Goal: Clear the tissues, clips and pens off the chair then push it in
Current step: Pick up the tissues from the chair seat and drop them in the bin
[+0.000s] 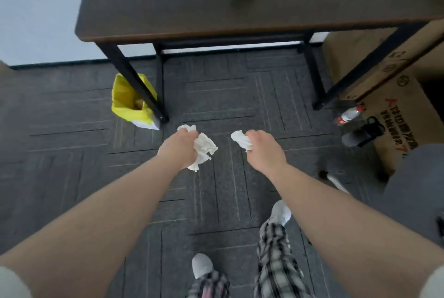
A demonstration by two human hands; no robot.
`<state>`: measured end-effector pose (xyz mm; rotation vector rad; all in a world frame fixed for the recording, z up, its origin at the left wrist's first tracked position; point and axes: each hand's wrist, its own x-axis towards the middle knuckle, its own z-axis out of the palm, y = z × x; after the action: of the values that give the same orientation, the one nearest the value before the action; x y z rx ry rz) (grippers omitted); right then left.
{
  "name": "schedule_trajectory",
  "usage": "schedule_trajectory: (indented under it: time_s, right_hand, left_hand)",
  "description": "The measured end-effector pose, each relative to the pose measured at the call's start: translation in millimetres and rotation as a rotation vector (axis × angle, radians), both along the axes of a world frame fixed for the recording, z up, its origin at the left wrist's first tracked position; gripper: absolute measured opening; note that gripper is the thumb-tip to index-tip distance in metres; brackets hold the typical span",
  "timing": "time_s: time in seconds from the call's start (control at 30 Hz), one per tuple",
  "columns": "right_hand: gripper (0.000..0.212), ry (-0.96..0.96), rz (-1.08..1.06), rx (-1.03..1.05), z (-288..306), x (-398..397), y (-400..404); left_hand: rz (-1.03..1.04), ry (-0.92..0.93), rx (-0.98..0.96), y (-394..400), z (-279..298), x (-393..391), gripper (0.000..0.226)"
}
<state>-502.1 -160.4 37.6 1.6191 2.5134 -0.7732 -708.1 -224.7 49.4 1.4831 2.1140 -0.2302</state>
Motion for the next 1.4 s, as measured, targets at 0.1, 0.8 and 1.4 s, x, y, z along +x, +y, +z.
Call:
schedule_trajectory:
  time_s: [0.1,0.8,1.4]
  right_hand:
    - [0.036,0.036,0.094,-0.012,9.1,-79.6,-40.4]
    - [0.026,-0.042,0.185,-0.151,-57.1,-431.1,9.0]
    - [0.029,-0.176,-0.177,-0.258,-195.1,-637.3,87.0]
  left_hand:
    - [0.068,0.028,-0.03,-52.5,5.4,-65.7,0.047]
    - [0.406,0.002,-0.092,-23.2,-58.7,-379.9,0.048]
    - [0.373,-0.284,-0.061,92.8,-223.3,-566.8,0.033]
